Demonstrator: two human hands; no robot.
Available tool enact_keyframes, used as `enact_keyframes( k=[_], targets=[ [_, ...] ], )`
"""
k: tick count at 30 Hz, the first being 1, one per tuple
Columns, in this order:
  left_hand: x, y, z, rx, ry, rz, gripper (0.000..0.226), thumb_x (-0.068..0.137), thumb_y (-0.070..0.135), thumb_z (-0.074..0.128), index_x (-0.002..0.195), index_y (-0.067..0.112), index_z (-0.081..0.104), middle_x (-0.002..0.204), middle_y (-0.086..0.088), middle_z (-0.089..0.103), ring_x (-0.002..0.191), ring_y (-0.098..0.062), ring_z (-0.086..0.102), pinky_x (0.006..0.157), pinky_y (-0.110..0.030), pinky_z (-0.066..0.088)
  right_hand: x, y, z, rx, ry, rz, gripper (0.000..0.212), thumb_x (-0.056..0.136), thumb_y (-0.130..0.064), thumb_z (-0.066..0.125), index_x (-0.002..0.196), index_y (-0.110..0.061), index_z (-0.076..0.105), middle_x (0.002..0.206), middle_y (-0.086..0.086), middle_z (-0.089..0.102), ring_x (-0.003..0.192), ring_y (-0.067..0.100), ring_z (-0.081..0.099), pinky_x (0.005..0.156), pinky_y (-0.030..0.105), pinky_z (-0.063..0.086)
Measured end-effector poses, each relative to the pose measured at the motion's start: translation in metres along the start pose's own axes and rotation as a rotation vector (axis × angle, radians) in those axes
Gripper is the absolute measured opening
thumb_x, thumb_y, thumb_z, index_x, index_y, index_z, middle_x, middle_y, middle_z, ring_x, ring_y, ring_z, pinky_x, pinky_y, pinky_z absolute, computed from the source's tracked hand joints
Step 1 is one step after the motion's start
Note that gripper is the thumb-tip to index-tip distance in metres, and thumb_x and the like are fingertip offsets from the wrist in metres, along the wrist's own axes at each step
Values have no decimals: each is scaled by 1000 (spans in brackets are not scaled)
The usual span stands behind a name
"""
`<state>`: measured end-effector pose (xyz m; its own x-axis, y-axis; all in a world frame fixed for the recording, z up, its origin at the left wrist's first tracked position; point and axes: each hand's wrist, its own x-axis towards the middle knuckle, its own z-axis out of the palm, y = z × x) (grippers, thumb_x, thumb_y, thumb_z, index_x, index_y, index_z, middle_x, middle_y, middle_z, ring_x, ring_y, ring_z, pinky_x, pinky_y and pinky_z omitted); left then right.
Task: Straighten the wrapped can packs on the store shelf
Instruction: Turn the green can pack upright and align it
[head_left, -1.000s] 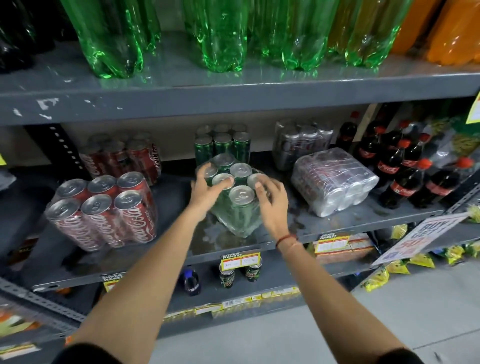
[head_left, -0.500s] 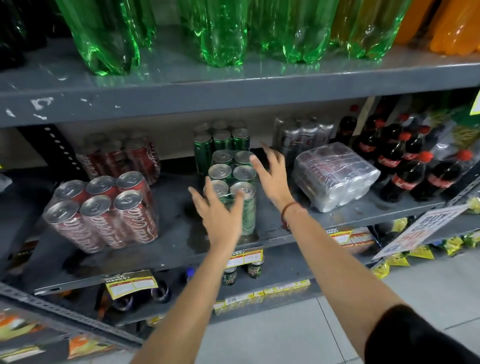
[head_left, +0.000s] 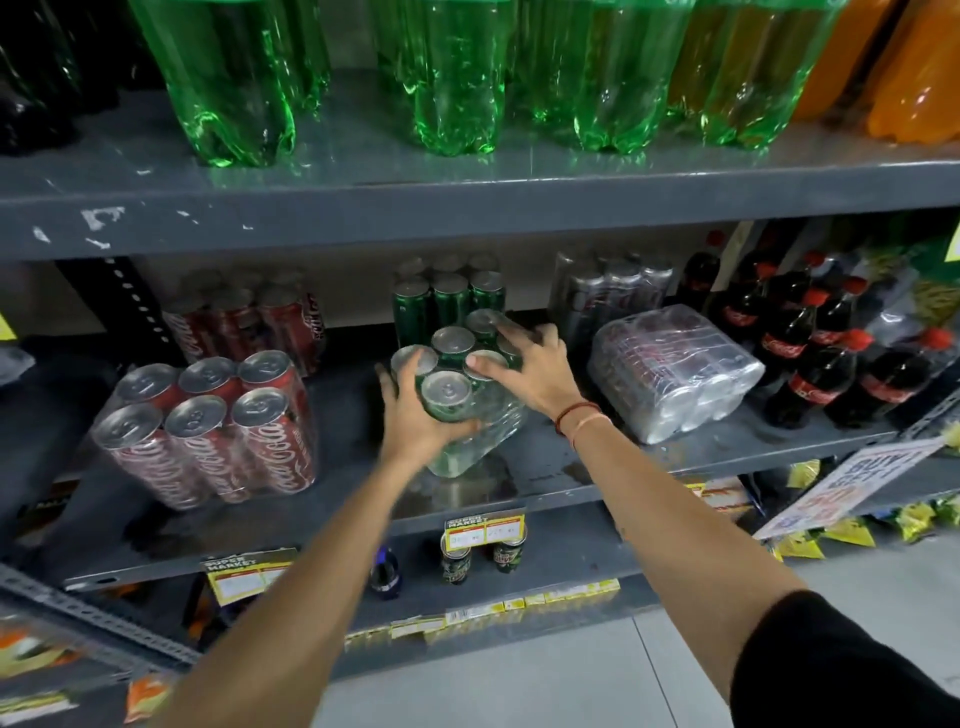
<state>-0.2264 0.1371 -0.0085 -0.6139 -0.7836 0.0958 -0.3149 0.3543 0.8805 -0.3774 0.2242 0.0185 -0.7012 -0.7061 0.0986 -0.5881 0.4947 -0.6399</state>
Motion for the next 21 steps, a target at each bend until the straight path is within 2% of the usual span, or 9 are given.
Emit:
enact_keyframes(
  k=[2,5,8,11,14,16,18,20,21],
  targets=[
    [21,-4,-25,90,-166,39,115,47,30,92,142,29,28,151,-7,29,136,-25,33,109,-36,31,-19,-6,10,17,138,30,77,75,-67,61,137,-23,46,129,18,32,120,40,35,100,42,36],
    [41,-8,-42,115,-362,77,115,48,25,91,143,34,27,150,7,33,137,-15,31,111,-32,29,-42,-19,26,12,271,122,80,78,-67,56,142,-21,39,126,19,31,111,40,38,89,42,42],
    [45,-16,-43,99,-395,97,115,48,23,91,142,38,28,149,13,34,137,-12,30,111,-31,28,-50,-25,31,-7,297,181,80,80,-68,51,144,-23,34,129,19,28,111,39,35,77,39,41],
    [46,-16,-43,97,-402,106,115,48,23,91,142,39,27,145,19,32,138,-11,28,109,-29,27,-51,-28,28,-49,293,196,81,80,-69,49,145,-23,32,130,19,28,112,38,33,79,41,43],
    [46,-8,-46,110,-442,69,119,48,23,91,144,38,23,148,16,27,138,-10,25,110,-30,26,-50,-23,18,-25,201,169,81,80,-69,49,145,-24,31,132,21,28,119,41,31,88,44,41],
    [48,1,-50,151,-505,27,120,49,25,91,145,35,20,151,13,22,140,-13,23,112,-33,27,-49,-9,1,92,138,134,78,82,-67,49,146,-28,29,140,21,24,130,41,26,97,45,39],
    [51,17,-49,350,-495,-44,117,54,33,89,147,32,18,157,-1,15,144,-23,17,115,-42,24,-48,13,-24,166,217,79,74,84,-62,52,145,-27,32,141,20,26,135,38,24,103,44,34],
    [50,43,-38,535,-342,-81,110,60,38,84,148,27,18,157,-14,18,144,-35,15,114,-50,23,-45,40,-57,156,380,53,71,84,-58,55,142,-22,38,139,20,32,133,37,28,107,41,30],
    [46,59,-26,552,-243,-54,106,63,39,81,148,25,19,155,-17,24,142,-38,20,112,-50,26,-42,55,-74,137,447,61,71,83,-57,58,141,-20,41,137,20,34,131,37,30,108,40,28]
  ],
)
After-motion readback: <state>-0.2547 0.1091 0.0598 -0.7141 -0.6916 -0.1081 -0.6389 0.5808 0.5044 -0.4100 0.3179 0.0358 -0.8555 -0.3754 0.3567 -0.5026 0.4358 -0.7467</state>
